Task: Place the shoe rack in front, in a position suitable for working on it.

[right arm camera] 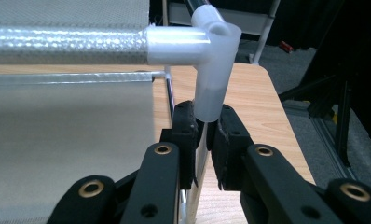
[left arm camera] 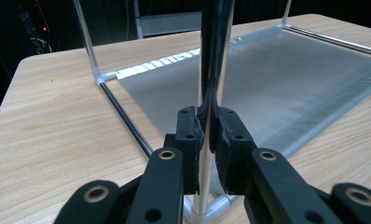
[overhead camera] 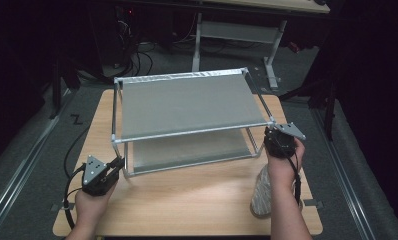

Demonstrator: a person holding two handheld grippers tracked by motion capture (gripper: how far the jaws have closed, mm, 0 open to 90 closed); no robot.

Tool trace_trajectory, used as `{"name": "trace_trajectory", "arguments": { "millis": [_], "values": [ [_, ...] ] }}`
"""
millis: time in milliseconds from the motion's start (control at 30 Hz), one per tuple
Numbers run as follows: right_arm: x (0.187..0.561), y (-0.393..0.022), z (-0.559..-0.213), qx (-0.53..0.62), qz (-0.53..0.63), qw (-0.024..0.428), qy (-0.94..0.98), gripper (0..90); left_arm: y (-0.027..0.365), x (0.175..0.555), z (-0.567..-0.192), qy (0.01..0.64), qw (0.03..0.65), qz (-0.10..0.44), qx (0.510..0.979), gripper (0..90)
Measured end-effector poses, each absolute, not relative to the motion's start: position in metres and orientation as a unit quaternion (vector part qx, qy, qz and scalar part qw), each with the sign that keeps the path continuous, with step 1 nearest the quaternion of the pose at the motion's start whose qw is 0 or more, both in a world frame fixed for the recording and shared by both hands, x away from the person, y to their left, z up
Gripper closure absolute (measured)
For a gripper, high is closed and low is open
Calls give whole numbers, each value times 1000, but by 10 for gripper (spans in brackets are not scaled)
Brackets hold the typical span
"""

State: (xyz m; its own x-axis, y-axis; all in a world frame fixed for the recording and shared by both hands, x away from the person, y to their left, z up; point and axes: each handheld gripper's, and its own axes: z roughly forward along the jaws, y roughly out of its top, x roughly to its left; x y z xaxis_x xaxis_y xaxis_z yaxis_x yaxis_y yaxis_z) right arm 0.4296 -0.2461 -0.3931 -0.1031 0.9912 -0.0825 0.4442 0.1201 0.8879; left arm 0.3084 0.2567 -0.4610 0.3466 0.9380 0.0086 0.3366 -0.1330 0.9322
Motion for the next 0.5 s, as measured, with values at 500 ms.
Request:
{"name": "trace_trajectory", "arguments": {
  "millis": [500],
  "values": [
    [371, -244, -403, 511, 421, 366, 654, 796, 278, 309, -462, 488, 451, 342, 664, 801]
  ]
}}
